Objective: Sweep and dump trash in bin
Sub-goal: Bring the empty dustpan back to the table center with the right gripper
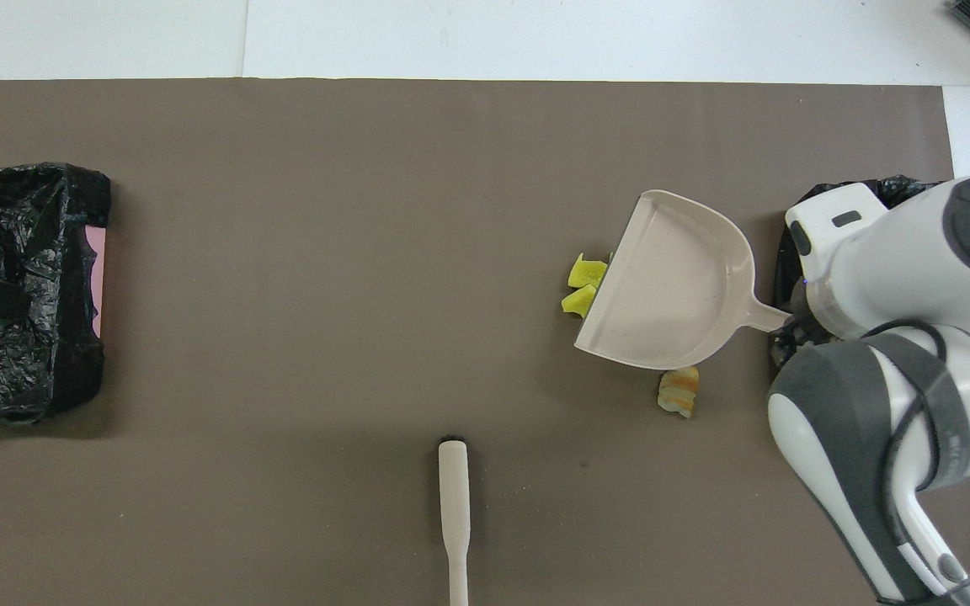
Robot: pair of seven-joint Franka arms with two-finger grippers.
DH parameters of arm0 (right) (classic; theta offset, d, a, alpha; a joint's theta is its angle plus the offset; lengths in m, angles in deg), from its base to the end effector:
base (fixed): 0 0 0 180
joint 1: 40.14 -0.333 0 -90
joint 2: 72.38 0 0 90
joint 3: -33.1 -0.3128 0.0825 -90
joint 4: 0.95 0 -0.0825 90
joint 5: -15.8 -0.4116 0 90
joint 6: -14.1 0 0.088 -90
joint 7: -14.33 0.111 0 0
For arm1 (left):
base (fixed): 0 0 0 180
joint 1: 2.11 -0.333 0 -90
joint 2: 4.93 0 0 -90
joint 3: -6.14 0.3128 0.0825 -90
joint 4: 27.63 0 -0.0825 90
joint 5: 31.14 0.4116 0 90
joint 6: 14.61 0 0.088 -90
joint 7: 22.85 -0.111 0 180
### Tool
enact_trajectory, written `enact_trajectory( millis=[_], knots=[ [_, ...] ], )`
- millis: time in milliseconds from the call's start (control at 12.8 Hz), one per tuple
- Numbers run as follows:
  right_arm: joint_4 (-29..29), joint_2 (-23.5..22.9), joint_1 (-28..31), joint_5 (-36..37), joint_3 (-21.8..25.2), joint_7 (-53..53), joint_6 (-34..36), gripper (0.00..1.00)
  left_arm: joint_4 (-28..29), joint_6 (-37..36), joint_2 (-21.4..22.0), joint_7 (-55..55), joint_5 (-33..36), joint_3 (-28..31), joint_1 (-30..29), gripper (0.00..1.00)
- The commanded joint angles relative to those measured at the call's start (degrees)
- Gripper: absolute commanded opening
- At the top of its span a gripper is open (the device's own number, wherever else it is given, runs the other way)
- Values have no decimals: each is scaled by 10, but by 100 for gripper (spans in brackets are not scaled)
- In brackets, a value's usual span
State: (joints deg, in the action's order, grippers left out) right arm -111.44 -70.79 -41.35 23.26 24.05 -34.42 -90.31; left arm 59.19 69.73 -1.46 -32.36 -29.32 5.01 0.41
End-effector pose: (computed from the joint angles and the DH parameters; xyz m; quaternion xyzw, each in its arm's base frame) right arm 0.5620 0.0910 0.4757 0.8585 0.5071 -0.0584 0.0479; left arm 0.5517 -0.0318 0.6704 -0.9934 0.1129 -0.0078 0.0168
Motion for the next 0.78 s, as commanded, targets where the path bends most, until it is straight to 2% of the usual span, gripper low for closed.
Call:
enact_trajectory(
  millis=[0,313,705],
  knots=[
    [1,-33,-32,-40,3,110,-9,0,-4,-8,3,-2,-3,-5,-9,100],
    [1,-50,-87,-51,3,296,-50,0,-4,-10,3,-2,-2,-5,-9,100],
    [11,-102,-172,-90,3,580,-142,0,-5,-8,3,-2,-1,-4,-9,100]
  ],
)
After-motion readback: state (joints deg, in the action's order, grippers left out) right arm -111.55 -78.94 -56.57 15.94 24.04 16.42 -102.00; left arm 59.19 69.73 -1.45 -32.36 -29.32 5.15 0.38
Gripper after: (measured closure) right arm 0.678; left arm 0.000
